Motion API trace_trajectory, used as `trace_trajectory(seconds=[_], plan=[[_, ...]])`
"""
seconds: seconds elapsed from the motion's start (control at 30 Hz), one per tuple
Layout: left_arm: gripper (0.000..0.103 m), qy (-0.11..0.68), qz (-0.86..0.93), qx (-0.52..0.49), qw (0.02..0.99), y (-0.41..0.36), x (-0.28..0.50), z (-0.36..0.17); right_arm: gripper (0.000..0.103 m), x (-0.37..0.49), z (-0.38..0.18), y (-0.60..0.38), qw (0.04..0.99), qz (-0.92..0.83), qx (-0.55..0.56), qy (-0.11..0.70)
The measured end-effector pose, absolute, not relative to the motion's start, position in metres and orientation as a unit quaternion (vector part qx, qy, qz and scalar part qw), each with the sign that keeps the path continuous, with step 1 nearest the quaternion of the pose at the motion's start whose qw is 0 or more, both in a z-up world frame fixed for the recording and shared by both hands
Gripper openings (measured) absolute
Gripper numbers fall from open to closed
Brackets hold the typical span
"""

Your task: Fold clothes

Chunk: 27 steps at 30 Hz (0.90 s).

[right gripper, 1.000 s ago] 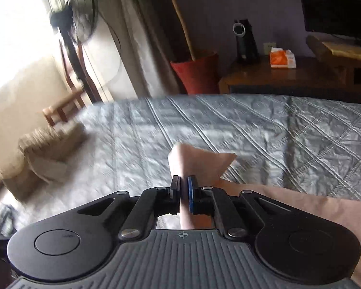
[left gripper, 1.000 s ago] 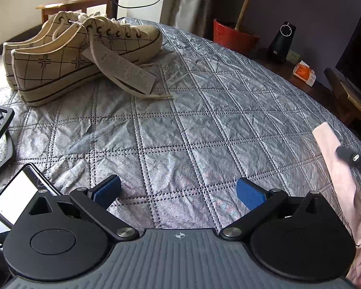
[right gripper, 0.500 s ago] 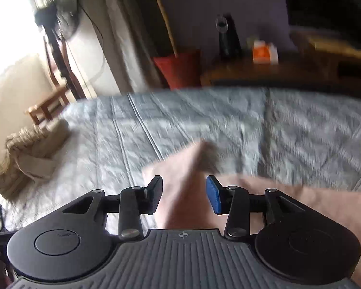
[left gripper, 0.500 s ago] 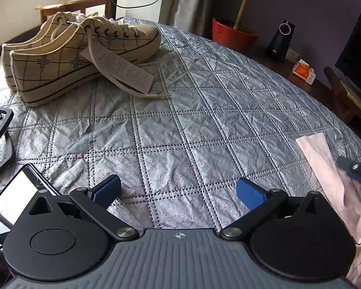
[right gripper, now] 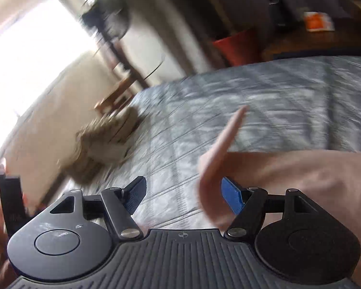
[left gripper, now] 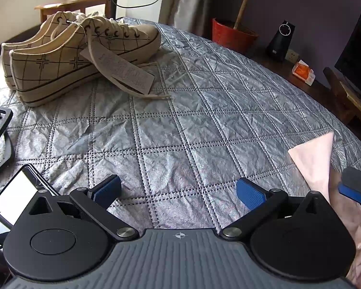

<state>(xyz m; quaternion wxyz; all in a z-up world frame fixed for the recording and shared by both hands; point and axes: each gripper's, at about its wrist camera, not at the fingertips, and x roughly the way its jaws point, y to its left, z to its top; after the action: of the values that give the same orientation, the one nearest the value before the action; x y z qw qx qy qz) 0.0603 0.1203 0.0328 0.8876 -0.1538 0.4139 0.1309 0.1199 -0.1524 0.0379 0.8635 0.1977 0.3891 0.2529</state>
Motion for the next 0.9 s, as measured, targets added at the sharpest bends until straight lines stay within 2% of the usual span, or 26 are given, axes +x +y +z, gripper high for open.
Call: trace_trajectory(seconds=[0.17,0.27,0.3,0.57,0.77,0.9], plan=[[0.103,0.412,0.134,-0.153,0.888,0.119,0.060,0.033,0.084,0.133,0.033,-0.135,0.866,0.251,0.173,0.398],[0.103,0.401,0.146,-0.149,0.892,0.120,0.058,0.036,0.087,0.129,0.035,-0.144,0.862,0.253,0.203,0.389],[0.103,0.394,0.152,-0.144,0.895,0.121,0.057,0.039,0.091,0.127,0.035,-0.148,0.861,0.254,0.213,0.386],[0.103,0.387,0.159,-0.140,0.898,0.125,0.056,0.043,0.093,0.113,0.039,-0.176,0.846,0.259,0.292,0.363],[0.103,0.387,0.160,-0.143,0.897,0.124,0.057,0.043,0.088,0.092,0.059,-0.147,0.909,0.193,0.016,0.370],[0.103,0.389,0.157,-0.139,0.897,0.121,0.057,0.042,0.086,0.102,0.062,-0.114,0.913,0.192,-0.058,0.356]])
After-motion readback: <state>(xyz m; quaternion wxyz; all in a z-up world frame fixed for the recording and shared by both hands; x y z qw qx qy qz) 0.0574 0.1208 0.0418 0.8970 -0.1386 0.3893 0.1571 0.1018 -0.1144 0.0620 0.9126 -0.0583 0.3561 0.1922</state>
